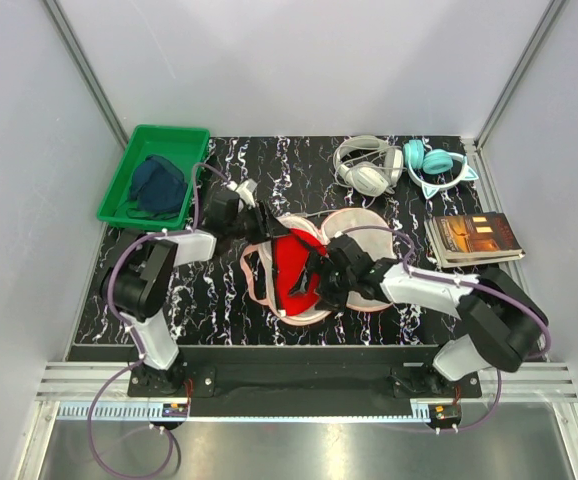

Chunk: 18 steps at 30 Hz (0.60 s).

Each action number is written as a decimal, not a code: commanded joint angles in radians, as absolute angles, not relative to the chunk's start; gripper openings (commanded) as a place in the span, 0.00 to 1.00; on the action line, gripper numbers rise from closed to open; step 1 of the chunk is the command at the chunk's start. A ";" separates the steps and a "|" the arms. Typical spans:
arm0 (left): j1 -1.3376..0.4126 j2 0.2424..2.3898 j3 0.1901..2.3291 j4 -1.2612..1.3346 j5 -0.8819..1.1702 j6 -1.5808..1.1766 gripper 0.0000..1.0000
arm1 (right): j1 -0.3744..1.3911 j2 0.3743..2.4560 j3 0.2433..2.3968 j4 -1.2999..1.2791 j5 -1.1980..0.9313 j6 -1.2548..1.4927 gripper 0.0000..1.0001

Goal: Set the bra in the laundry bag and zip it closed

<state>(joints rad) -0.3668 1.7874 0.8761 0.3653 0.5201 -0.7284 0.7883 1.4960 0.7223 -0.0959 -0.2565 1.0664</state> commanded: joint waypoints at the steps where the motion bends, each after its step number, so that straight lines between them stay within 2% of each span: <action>1: -0.362 1.642 0.911 0.183 0.375 -0.600 0.62 | 0.775 1.355 0.776 -0.197 -0.246 0.907 1.00; 2: -0.362 1.619 0.922 0.093 0.344 -0.588 0.73 | 0.756 1.336 0.793 -0.230 -0.245 0.876 1.00; 6: -0.362 1.498 0.931 -0.058 0.273 -0.578 0.81 | 0.665 1.341 0.815 -0.279 -0.331 0.787 1.00; 8: -0.365 1.451 0.872 -0.063 0.294 -0.604 0.79 | 0.634 1.367 0.819 -0.279 -0.370 0.735 1.00; 12: -0.403 1.364 0.706 0.026 0.424 -0.678 0.67 | 0.615 1.427 0.856 -0.276 -0.443 0.664 1.00; 18: -0.497 1.402 0.637 0.167 0.466 -0.756 0.61 | 0.614 1.471 0.850 -0.247 -0.417 0.661 0.93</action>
